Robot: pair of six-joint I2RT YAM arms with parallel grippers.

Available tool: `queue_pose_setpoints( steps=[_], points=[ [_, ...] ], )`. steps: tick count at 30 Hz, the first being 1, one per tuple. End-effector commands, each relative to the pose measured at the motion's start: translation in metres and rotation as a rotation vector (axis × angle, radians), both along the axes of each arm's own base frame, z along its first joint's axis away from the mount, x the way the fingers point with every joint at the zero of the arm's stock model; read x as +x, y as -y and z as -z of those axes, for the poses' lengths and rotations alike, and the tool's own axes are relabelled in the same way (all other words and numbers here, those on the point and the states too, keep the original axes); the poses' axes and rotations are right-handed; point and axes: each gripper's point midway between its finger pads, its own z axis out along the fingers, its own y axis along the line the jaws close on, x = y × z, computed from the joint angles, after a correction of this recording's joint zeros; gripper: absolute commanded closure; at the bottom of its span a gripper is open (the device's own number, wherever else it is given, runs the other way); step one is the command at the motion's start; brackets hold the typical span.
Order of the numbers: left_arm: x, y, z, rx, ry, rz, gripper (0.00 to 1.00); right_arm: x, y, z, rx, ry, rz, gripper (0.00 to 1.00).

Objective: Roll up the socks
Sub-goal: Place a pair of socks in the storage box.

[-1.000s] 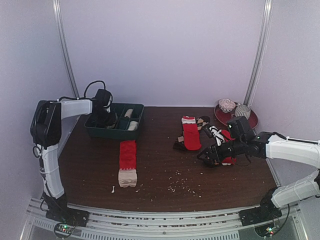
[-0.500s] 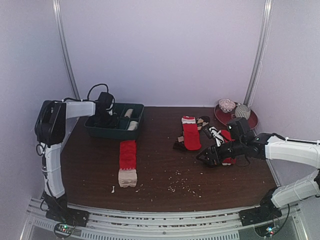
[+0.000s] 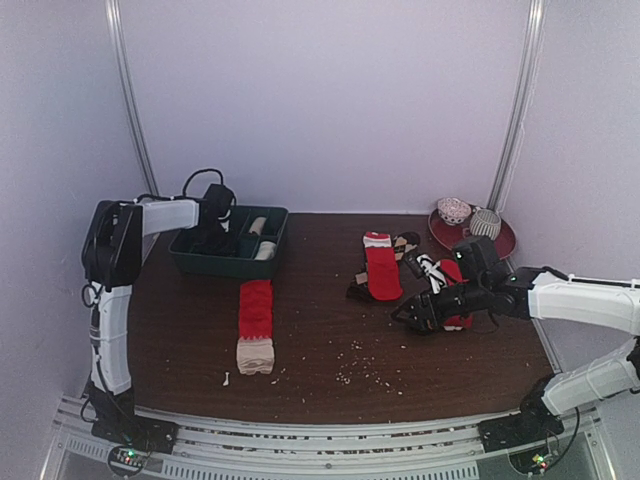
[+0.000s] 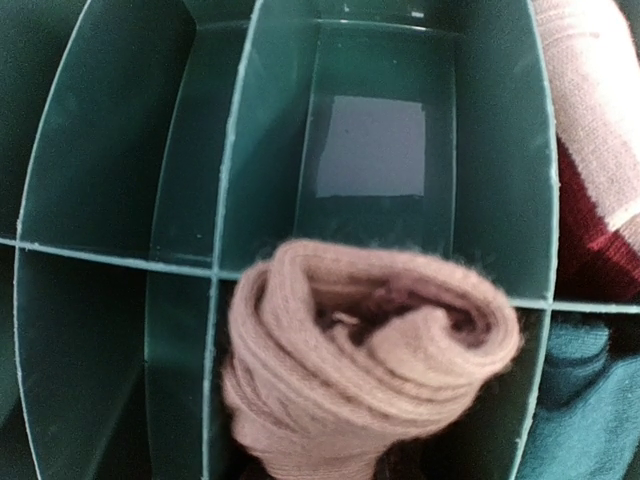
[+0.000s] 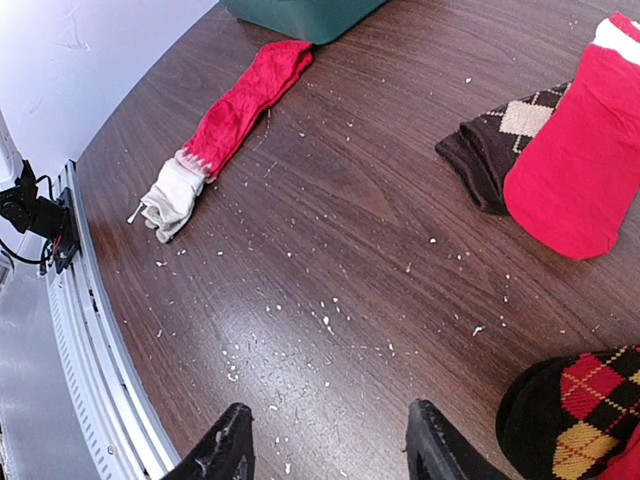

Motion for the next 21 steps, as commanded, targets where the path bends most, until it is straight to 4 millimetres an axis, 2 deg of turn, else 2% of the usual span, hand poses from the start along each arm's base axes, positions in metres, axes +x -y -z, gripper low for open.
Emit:
queue_pose_setpoints(
  steps=[1, 2, 4, 7, 10, 21],
  points=[
    [-0.052, -0.018, 0.087, 0.101, -0.280, 0.017, 1.00, -0.003, 0.002, 0.008, 0.004, -0.022, 0.000, 0.48],
    [-0.051, -0.016, 0.086, 0.094, -0.283, 0.021, 1.00, -0.003, 0.002, 0.008, 0.005, -0.020, 0.000, 0.48],
    [-0.047, -0.015, 0.077, 0.096, -0.261, 0.021, 0.88, -0.002, 0.002, 0.007, 0.004, -0.018, 0.002, 0.48],
    [-0.035, -0.011, 0.052, 0.109, -0.188, 0.019, 0.71, -0.001, 0.002, 0.004, 0.011, -0.013, 0.005, 0.48],
    [-0.024, -0.009, 0.027, 0.100, -0.115, 0.010, 0.64, 0.000, 0.001, 0.001, 0.015, -0.009, 0.006, 0.48],
    [-0.004, -0.002, -0.014, 0.073, -0.006, 0.029, 0.59, -0.001, 0.001, -0.010, 0.030, -0.008, 0.012, 0.48]
  ],
)
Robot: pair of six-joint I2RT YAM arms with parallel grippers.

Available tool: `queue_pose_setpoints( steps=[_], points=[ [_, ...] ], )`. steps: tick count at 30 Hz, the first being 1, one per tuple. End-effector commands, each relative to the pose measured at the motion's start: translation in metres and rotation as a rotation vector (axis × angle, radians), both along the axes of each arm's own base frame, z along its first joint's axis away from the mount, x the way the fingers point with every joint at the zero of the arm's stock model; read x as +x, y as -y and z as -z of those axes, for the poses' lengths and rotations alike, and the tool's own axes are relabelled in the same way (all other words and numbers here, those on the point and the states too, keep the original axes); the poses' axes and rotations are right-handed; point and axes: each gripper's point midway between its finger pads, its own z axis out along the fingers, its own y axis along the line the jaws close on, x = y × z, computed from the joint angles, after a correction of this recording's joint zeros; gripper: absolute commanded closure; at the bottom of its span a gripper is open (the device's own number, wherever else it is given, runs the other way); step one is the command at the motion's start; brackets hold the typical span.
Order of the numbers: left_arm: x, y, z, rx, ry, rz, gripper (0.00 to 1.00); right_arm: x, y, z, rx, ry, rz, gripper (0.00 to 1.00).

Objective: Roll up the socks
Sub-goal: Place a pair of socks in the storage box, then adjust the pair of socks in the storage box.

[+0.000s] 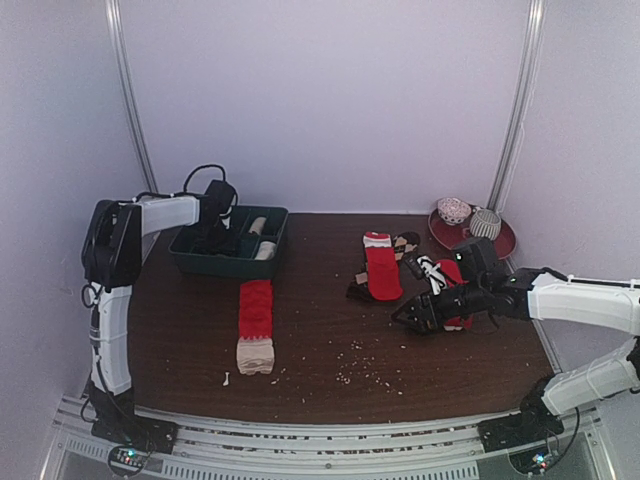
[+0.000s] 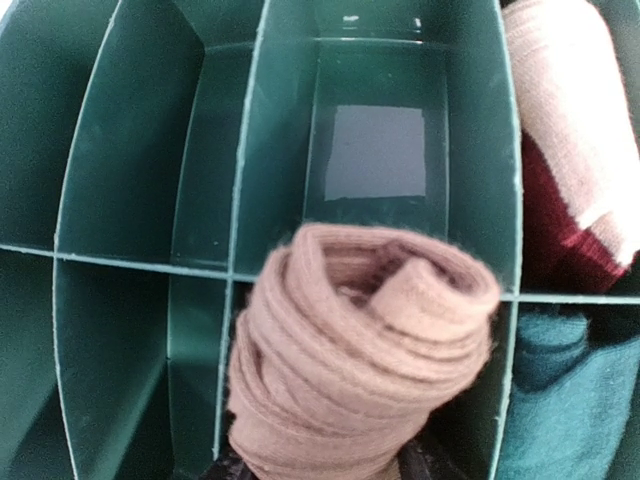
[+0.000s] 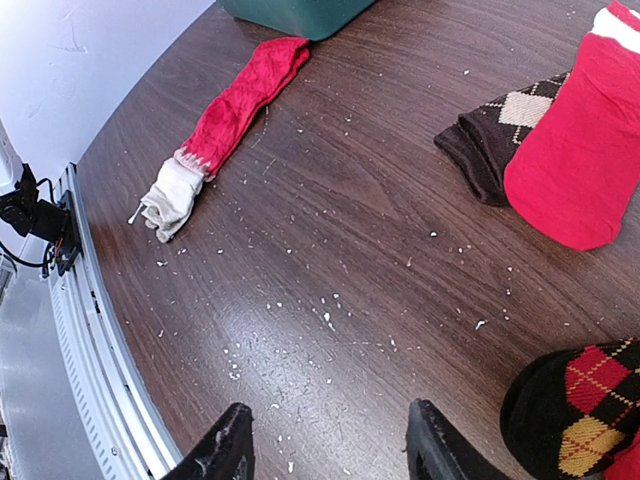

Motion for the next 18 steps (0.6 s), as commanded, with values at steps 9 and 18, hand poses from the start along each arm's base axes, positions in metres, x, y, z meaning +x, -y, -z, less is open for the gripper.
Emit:
queue_pose_setpoints(
  steps=[9, 18],
  points=[
    [0.005, 0.002, -0.040, -0.003, 0.068, 0.023, 0.52, 0.002, -0.001, -0.018, 0.036, 0.024, 0.009, 0.48],
    [0.008, 0.002, -0.053, -0.005, 0.099, 0.027, 0.48, 0.002, -0.003, -0.018, 0.041, 0.015, 0.000, 0.48]
  ],
)
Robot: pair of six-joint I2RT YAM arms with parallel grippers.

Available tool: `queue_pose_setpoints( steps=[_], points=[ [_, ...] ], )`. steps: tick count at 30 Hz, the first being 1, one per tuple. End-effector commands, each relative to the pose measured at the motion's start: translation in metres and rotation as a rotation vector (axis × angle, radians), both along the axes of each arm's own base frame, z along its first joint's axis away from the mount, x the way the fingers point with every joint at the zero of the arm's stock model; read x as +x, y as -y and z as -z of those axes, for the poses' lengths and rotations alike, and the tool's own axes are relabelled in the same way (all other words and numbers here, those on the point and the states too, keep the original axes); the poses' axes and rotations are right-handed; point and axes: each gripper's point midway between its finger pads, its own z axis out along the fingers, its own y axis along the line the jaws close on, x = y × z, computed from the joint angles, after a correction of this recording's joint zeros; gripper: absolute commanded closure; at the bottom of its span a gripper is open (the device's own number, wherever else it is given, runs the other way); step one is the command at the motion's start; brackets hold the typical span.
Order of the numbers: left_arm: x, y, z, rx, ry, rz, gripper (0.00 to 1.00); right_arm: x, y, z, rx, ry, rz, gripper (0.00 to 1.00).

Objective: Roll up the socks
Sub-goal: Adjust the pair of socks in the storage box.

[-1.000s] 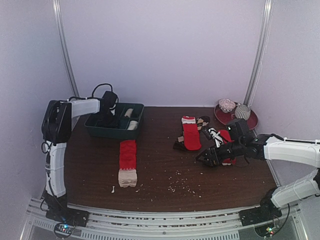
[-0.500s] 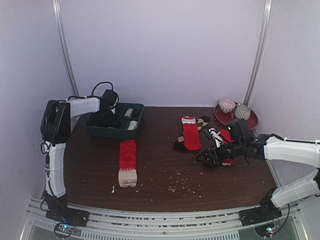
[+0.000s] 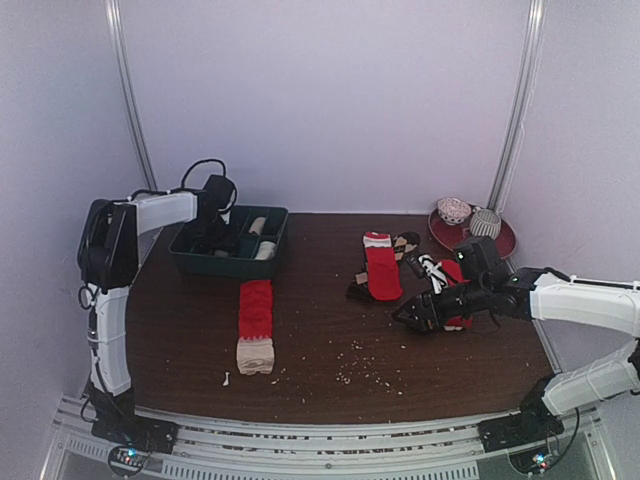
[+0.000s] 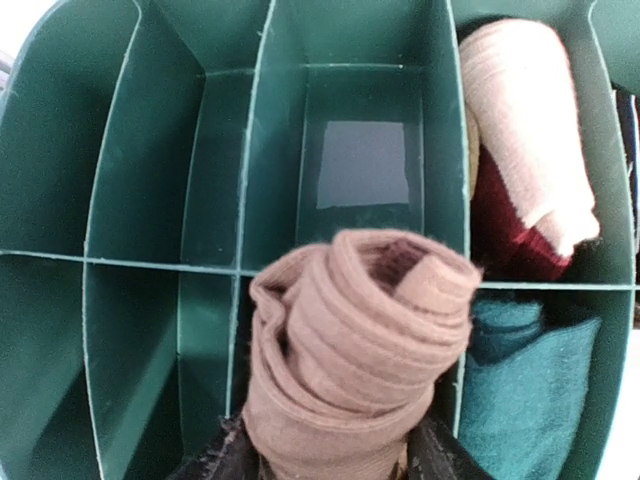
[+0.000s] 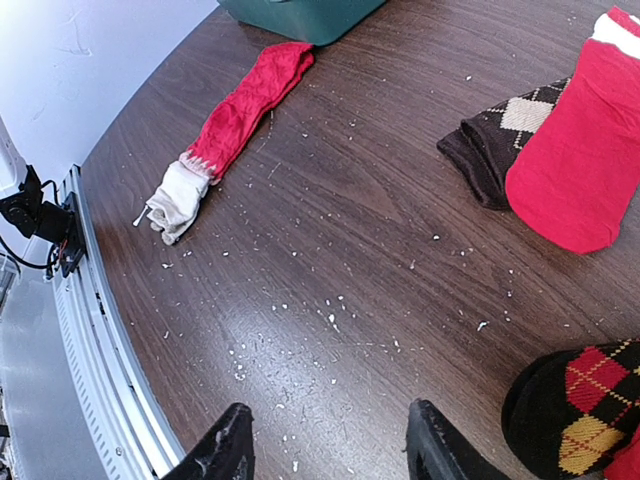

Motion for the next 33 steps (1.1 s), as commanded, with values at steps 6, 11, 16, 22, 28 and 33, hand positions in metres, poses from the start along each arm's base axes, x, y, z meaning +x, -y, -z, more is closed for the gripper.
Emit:
queue_pose_setpoints(
  steps=[6, 11, 16, 22, 28, 33],
  points=[
    [0.003, -0.008, -0.022, 0.037, 0.052, -0.006, 0.76, 0.002, -0.002, -0.014, 0.039, 0.011, 0.001, 0.48],
    [-0.001, -0.012, -0.007, 0.058, 0.022, -0.012, 0.98, -0.001, -0.001, -0.012, 0.043, 0.009, 0.002, 0.49],
    [-0.005, -0.015, 0.021, 0.096, -0.047, -0.012, 0.98, -0.004, 0.001, -0.011, 0.048, 0.007, 0.004, 0.49],
    [-0.005, -0.011, 0.023, 0.073, -0.041, -0.006, 0.89, -0.006, 0.002, -0.009, 0.054, 0.008, 0.010, 0.49],
    [0.004, 0.000, -0.059, -0.014, 0.168, 0.016, 0.59, -0.005, 0.002, -0.011, 0.050, 0.015, 0.010, 0.49],
    [0.003, 0.008, -0.099, -0.069, 0.238, 0.041, 0.55, -0.003, 0.001, -0.015, 0.053, 0.019, 0.007, 0.49]
  ],
)
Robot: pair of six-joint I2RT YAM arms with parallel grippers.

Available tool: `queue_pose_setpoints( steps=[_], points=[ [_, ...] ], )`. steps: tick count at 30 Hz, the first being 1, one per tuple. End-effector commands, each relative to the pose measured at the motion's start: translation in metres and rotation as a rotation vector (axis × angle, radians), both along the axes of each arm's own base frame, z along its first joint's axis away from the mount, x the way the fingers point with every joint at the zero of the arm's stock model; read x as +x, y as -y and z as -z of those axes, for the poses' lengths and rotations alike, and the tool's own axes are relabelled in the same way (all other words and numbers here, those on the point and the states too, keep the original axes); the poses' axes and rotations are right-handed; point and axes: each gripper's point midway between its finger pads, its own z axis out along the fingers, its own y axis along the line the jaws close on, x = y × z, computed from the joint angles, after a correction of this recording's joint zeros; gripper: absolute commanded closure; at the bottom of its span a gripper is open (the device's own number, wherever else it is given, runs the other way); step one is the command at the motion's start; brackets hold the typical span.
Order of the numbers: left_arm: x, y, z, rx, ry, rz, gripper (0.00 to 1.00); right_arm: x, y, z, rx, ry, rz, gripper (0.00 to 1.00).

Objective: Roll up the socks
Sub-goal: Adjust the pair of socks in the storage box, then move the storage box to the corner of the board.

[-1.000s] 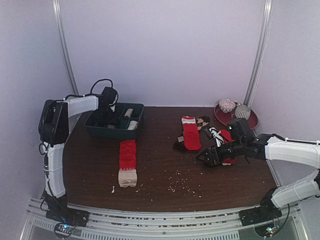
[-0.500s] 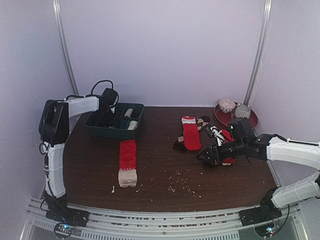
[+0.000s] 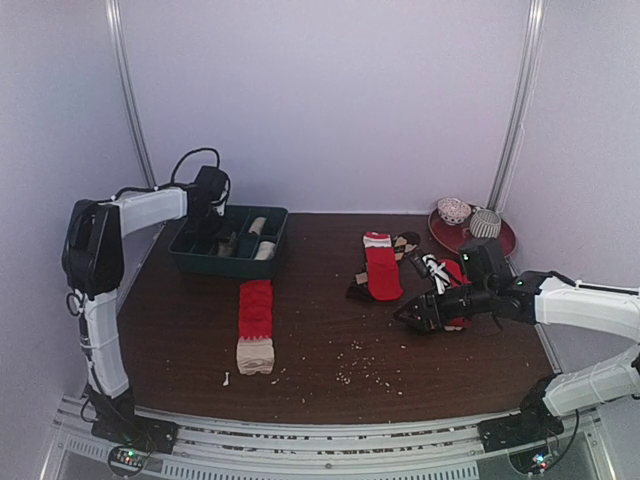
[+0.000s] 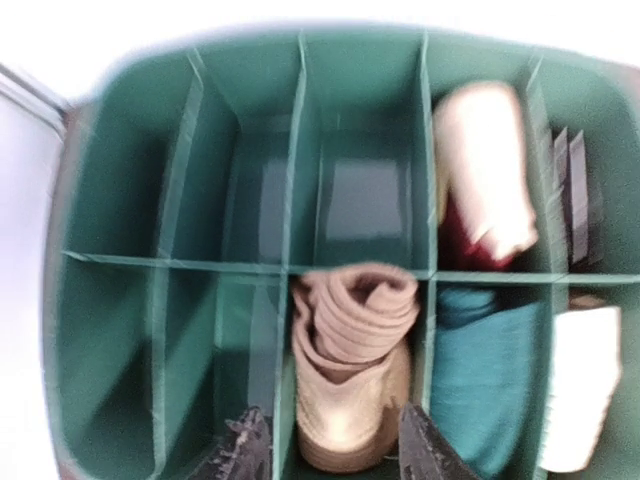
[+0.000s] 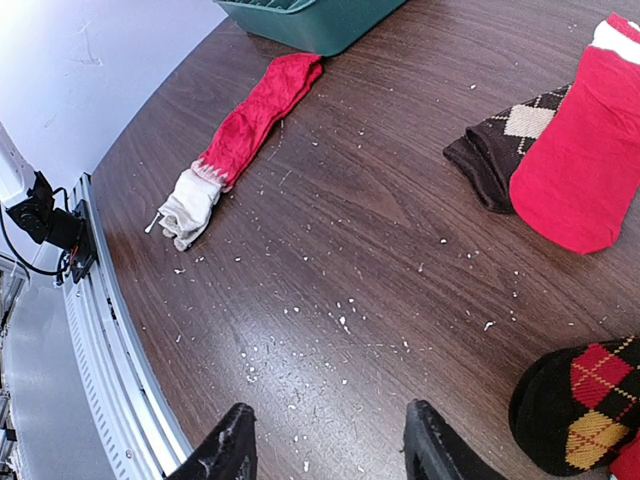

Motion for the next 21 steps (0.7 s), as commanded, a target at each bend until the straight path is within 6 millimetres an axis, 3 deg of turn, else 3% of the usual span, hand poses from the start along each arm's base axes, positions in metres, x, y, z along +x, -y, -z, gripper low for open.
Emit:
queue_pose_setpoints(
  steps=[1, 4, 9, 14, 21],
  points=[
    [0.009, 0.011, -0.068, -0.077, 0.168, 0.030, 0.54, 0.002, 0.000, -0.009, 0.018, 0.011, 0.002, 0.49],
    [0.010, 0.012, -0.077, -0.087, 0.195, 0.032, 0.53, 0.002, 0.000, -0.009, 0.018, 0.009, 0.002, 0.49],
    [0.015, 0.018, -0.056, -0.085, 0.156, 0.058, 0.53, 0.002, 0.000, -0.009, 0.014, 0.007, 0.004, 0.49],
    [0.023, 0.023, -0.035, -0.094, 0.124, 0.060, 0.73, 0.002, 0.001, -0.009, 0.011, 0.009, 0.007, 0.50],
    [0.036, 0.027, -0.016, -0.094, 0.119, 0.049, 0.75, 0.001, 0.001, -0.006, 0.008, -0.001, 0.002, 0.50]
  ],
)
